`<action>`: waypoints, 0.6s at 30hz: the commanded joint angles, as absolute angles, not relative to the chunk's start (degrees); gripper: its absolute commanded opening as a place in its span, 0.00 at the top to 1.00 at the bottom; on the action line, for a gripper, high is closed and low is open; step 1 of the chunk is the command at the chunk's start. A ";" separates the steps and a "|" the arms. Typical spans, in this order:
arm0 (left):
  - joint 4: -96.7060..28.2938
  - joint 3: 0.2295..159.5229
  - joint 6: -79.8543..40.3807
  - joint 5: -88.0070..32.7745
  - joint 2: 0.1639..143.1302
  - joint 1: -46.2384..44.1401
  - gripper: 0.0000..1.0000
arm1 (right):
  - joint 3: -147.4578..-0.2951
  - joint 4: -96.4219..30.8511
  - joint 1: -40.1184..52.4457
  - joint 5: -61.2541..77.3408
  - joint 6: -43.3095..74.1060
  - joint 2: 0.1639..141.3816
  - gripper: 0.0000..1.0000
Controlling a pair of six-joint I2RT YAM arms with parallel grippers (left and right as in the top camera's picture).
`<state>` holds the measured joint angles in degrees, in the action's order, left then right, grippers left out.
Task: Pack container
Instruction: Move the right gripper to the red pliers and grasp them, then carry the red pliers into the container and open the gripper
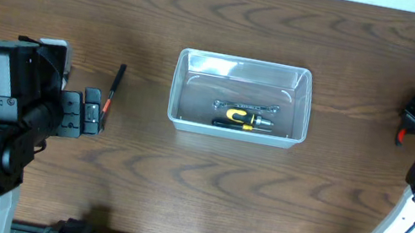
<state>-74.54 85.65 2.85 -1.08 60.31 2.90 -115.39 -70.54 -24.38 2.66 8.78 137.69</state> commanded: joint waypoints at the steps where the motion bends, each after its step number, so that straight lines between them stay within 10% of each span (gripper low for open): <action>1: -74.50 86.21 2.96 -0.80 60.23 2.76 0.02 | -119.98 -70.70 -19.07 4.75 2.55 128.03 0.99; 18: -74.56 86.21 2.96 -0.80 60.23 2.76 0.02 | -117.08 -71.40 21.04 4.73 -36.95 115.85 0.99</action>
<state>-74.54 85.65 2.85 -1.08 60.31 2.90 -120.22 -70.89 18.81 5.39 -30.50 111.07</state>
